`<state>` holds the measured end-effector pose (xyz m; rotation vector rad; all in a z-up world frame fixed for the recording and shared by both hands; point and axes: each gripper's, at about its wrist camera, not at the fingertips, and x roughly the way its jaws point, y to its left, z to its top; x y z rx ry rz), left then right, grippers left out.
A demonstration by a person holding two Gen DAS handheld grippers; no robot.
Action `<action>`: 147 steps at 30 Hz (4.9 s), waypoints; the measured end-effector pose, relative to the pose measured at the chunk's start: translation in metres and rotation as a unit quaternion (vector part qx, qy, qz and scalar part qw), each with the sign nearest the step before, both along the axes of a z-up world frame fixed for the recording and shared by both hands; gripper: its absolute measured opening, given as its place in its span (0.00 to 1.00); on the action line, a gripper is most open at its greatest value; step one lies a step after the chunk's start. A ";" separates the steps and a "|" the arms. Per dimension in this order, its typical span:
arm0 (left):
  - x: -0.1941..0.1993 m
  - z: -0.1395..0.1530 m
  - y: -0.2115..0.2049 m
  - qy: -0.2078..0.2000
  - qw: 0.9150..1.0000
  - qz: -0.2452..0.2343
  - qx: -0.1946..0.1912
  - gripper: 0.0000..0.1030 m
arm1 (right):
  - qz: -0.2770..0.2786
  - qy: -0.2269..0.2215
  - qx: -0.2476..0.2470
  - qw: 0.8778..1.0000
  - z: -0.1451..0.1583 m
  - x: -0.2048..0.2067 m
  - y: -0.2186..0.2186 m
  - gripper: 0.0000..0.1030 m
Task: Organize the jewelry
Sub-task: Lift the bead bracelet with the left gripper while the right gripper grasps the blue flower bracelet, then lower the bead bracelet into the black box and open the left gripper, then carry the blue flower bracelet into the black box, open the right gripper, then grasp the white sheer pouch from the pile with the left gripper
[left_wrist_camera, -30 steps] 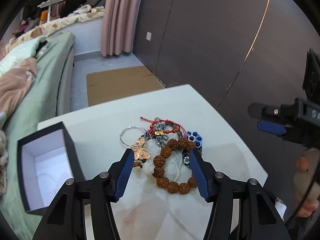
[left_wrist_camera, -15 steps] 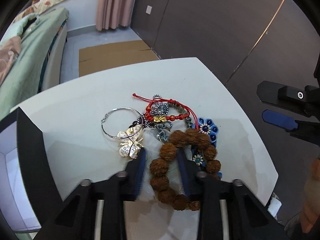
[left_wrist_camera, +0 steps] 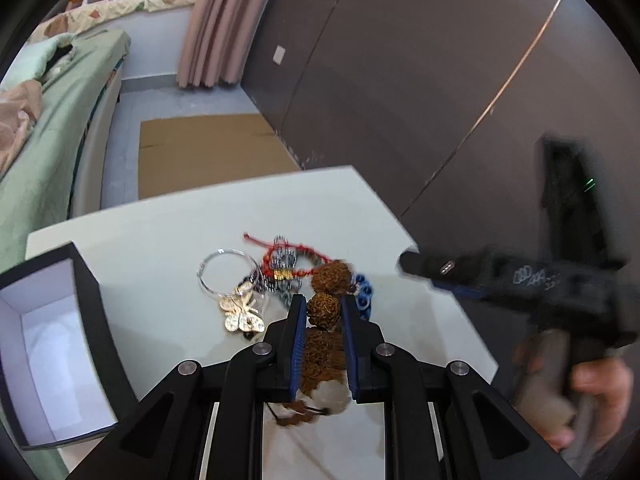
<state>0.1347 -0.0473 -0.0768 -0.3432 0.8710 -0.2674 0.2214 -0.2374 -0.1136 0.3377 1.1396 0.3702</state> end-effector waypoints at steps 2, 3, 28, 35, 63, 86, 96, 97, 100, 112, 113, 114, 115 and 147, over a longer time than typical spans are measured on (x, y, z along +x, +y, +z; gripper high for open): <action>-0.002 0.006 0.007 -0.007 1.000 0.007 -0.008 0.17 | 0.003 0.013 -0.003 1.000 -0.008 0.003 0.003 0.60; -0.003 0.009 0.011 -0.010 1.000 0.010 -0.012 0.17 | 0.003 0.018 -0.004 1.000 -0.011 0.005 0.004 0.58; -0.030 0.043 0.084 -0.050 0.994 0.087 -0.037 0.17 | 0.029 0.046 -0.083 0.995 -0.037 0.016 0.041 0.26; -0.047 0.048 0.098 -0.056 0.992 0.111 -0.035 0.17 | 0.024 0.039 -0.029 0.999 -0.027 0.002 0.029 0.26; -0.096 0.038 0.165 -0.043 0.965 0.255 -0.037 0.71 | 0.049 -0.065 0.131 0.988 0.023 -0.060 0.050 0.25; -0.107 0.045 0.190 -0.080 0.947 0.311 -0.008 1.00 | 0.191 -0.062 0.211 0.957 0.026 -0.074 0.179 0.76; -0.103 0.048 0.178 -0.083 0.952 0.294 0.000 1.00 | 0.111 -0.049 0.199 0.972 0.022 -0.055 0.109 0.76; -0.101 0.047 0.176 -0.083 0.953 0.291 0.000 1.00 | 0.100 -0.051 0.198 0.974 0.023 -0.053 0.099 0.76; -0.097 0.046 0.167 -0.081 0.958 0.276 -0.003 1.00 | 0.071 -0.059 0.178 0.980 0.027 -0.050 0.073 0.76; -0.067 0.043 0.113 -0.062 0.974 0.217 0.027 1.00 | 0.002 -0.034 0.098 0.995 0.024 -0.038 0.009 0.76; -0.065 0.043 0.108 -0.060 0.975 0.212 0.032 1.00 | 0.001 -0.031 0.095 0.995 0.023 -0.038 0.008 0.76; -0.062 0.042 0.103 -0.059 0.976 0.207 0.036 0.99 | -0.001 -0.028 0.091 0.995 0.022 -0.037 0.005 0.76; -0.059 0.041 0.099 -0.057 0.977 0.202 0.038 1.00 | -0.003 -0.025 0.086 0.996 0.021 -0.036 0.002 0.76; 0.031 -0.055 -0.018 0.072 0.992 0.022 0.098 0.44 | -0.043 0.072 0.086 0.993 -0.003 0.009 -0.035 0.76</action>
